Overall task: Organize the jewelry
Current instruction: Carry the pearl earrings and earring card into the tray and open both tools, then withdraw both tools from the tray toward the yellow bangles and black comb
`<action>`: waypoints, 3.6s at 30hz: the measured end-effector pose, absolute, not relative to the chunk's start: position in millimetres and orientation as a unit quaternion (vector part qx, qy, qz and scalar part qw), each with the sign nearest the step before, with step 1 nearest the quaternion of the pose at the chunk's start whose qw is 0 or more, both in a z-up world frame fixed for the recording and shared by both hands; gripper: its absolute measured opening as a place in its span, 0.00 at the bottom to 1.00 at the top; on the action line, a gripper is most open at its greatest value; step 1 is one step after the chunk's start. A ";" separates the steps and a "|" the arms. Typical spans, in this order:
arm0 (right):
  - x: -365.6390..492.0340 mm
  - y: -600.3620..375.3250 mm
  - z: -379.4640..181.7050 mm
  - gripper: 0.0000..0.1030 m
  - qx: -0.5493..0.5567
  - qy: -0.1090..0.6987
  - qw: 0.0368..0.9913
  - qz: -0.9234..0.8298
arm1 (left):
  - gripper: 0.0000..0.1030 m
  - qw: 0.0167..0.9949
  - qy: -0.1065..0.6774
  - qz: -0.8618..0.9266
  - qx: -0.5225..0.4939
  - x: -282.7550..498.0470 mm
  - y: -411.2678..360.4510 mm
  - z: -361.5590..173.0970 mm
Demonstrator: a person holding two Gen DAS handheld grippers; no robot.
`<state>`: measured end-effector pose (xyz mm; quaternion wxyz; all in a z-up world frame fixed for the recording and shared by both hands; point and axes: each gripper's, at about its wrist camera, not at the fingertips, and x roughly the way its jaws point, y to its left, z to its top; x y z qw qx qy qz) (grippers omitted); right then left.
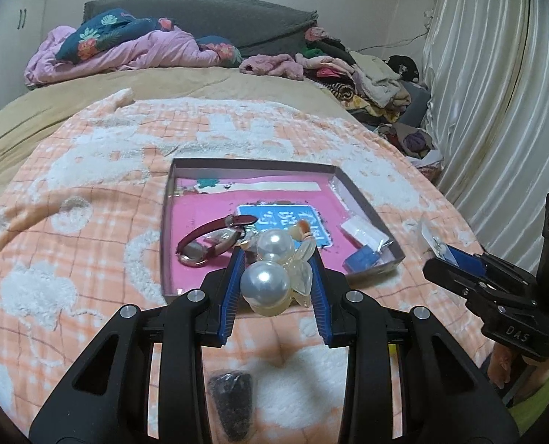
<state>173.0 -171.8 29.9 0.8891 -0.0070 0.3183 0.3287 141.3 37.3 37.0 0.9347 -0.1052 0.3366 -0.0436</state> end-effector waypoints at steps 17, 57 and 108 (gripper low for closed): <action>206.7 -183.2 58.7 0.39 0.000 0.275 0.913 0.301 | 0.25 0.943 0.323 -0.065 -0.049 190.6 7.2 59.2; 289.5 -170.2 -8.6 0.39 -0.012 0.358 0.900 0.250 | 0.25 0.917 0.391 -0.074 -0.019 252.0 -2.4 -14.0; 240.3 -211.9 47.0 0.88 0.026 0.299 0.925 0.232 | 0.91 0.945 0.319 -0.036 -0.053 203.0 21.8 58.1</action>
